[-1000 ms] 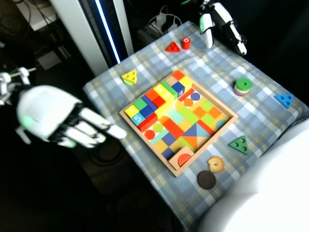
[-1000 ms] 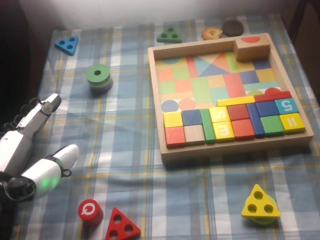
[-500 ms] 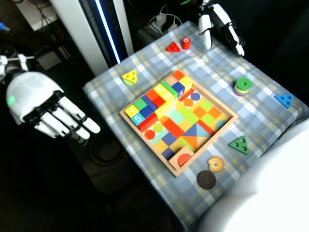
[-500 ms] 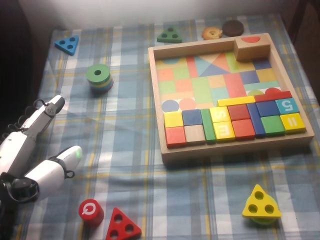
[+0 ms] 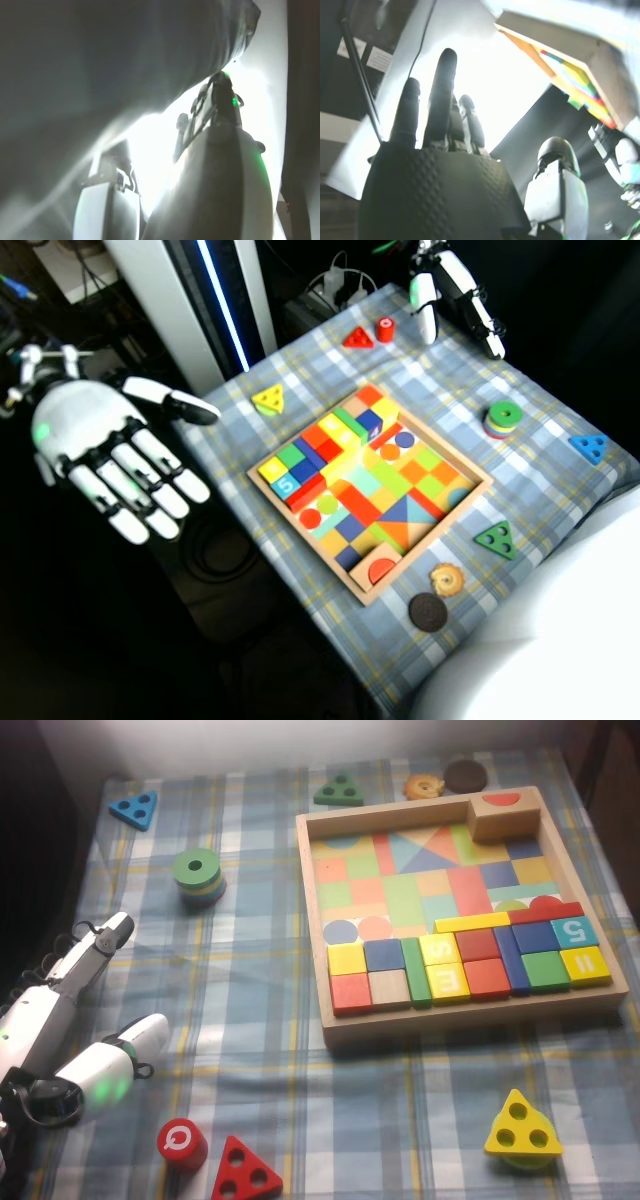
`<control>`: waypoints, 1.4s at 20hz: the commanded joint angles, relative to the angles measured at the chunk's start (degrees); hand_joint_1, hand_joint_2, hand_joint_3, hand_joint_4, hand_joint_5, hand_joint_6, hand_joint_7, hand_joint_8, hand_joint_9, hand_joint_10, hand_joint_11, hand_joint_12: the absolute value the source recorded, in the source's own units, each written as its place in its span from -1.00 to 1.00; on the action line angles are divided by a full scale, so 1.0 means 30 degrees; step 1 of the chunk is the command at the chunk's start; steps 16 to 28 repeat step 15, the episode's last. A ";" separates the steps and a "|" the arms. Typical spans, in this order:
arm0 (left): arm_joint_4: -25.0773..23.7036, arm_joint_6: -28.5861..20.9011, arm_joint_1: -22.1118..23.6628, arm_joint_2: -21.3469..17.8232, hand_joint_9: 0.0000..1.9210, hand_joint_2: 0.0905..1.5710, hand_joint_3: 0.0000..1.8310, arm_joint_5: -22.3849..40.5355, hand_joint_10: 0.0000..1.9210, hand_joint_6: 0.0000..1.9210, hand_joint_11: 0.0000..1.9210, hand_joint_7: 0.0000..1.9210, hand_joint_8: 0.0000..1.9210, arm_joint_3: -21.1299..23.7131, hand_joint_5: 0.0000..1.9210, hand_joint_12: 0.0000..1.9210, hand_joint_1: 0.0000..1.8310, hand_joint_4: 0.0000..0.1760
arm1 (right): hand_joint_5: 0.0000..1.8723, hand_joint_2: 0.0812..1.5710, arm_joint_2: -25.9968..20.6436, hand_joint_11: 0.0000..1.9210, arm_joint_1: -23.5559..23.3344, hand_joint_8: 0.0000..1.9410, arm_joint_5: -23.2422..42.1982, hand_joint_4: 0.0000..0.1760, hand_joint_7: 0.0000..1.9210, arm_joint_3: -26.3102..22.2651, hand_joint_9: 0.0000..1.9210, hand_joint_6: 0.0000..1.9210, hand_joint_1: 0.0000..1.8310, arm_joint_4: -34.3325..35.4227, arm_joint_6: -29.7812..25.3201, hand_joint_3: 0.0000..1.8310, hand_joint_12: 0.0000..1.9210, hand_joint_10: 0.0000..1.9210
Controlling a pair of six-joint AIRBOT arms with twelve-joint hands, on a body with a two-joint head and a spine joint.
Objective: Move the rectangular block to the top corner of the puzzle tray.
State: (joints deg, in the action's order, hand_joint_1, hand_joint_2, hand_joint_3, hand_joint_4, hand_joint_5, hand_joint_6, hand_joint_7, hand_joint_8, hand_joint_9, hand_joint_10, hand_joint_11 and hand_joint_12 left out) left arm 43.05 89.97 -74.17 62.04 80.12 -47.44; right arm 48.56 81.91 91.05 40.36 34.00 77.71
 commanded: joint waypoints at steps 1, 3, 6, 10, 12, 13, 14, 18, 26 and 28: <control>-0.0713 -0.0100 0.0083 0.0095 -1.00 0.65 -1.00 0.2086 -1.00 -1.00 -1.00 -0.98 -1.00 -0.0109 -0.88 -1.00 -0.20 -0.15 | -0.83 0.19 0.0091 -0.94 -0.0261 -1.00 0.2427 -1.00 -0.88 0.0063 -0.93 -0.99 -1.00 -0.0237 0.0116 -1.00 -0.97 -0.99; -0.0713 -0.0102 0.0083 0.0095 -1.00 0.64 -1.00 0.2170 -1.00 -1.00 -1.00 -0.97 -1.00 -0.0080 -0.87 -1.00 -0.19 -0.12 | -0.84 0.14 0.0303 -0.98 -0.0305 -1.00 0.2427 -1.00 -0.90 0.0140 -0.91 -1.00 -1.00 -0.0131 0.0116 -1.00 -0.57 -1.00; -0.0703 -0.0104 0.0081 0.0093 -1.00 0.63 -1.00 0.2242 -1.00 -1.00 -1.00 -0.96 -1.00 -0.0056 -0.87 -1.00 -0.16 -0.12 | -0.84 0.20 0.0541 -1.00 -0.0435 -1.00 0.2429 -1.00 -0.90 0.0151 -0.96 -1.00 -1.00 -0.0093 0.0116 -0.99 -0.93 -0.99; -0.0814 -0.0102 0.0081 0.0109 -1.00 0.64 -1.00 0.2301 -1.00 -1.00 -1.00 -0.97 -1.00 -0.0086 -0.86 -1.00 -0.15 -0.17 | -0.81 0.32 0.1153 -1.00 -0.0469 -1.00 0.2782 -1.00 -0.86 0.0187 -0.90 -1.00 -1.00 0.0709 0.0116 -0.99 -0.57 -1.00; -0.0898 -0.0104 0.0083 0.0103 -1.00 0.63 -1.00 0.2342 -1.00 -1.00 -1.00 -0.97 -1.00 -0.0086 -0.86 -1.00 -0.13 -0.24 | -0.81 0.33 0.1353 -1.00 -0.0468 -1.00 0.3051 -1.00 -0.85 0.0132 -0.89 -1.00 -1.00 0.0885 0.0116 -1.00 -0.60 -0.99; -0.0886 -0.0106 0.0083 0.0118 -1.00 0.64 -1.00 0.2387 -1.00 -1.00 -1.00 -0.97 -1.00 -0.0080 -0.87 -1.00 -0.16 -0.14 | -0.80 0.31 0.1481 -1.00 -0.0471 -1.00 0.3179 -1.00 -0.83 0.0126 -0.87 -1.00 -1.00 0.0902 0.0116 -1.00 -0.50 -0.99; -0.0877 -0.0112 0.0083 0.0122 -1.00 0.64 -1.00 0.2401 -1.00 -1.00 -1.00 -0.97 -1.00 -0.0077 -0.87 -1.00 -0.17 -0.19 | -0.79 0.29 0.1548 -1.00 -0.0494 -1.00 0.3233 -1.00 -0.80 0.0117 -0.85 -1.00 -1.00 0.0907 0.0116 -1.00 -0.42 -0.99; -0.0852 -0.0285 0.0083 0.0124 -1.00 0.65 -1.00 0.2399 -1.00 -1.00 -1.00 -0.97 -1.00 -0.0099 -0.88 -1.00 -0.18 -0.07 | -0.79 0.25 0.1638 -1.00 -0.0609 -1.00 0.3290 -1.00 -0.80 0.0017 -0.84 -1.00 -1.00 0.0953 0.0116 -1.00 -0.41 -0.99; -0.0852 -0.0285 0.0083 0.0124 -1.00 0.65 -1.00 0.2399 -1.00 -1.00 -1.00 -0.97 -1.00 -0.0099 -0.88 -1.00 -0.18 -0.07 | -0.79 0.25 0.1638 -1.00 -0.0609 -1.00 0.3290 -1.00 -0.80 0.0017 -0.84 -1.00 -1.00 0.0953 0.0116 -1.00 -0.41 -0.99; -0.0852 -0.0285 0.0083 0.0124 -1.00 0.65 -1.00 0.2399 -1.00 -1.00 -1.00 -0.97 -1.00 -0.0099 -0.88 -1.00 -0.18 -0.07 | -0.79 0.25 0.1638 -1.00 -0.0609 -1.00 0.3290 -1.00 -0.80 0.0017 -0.84 -1.00 -1.00 0.0953 0.0116 -1.00 -0.41 -0.99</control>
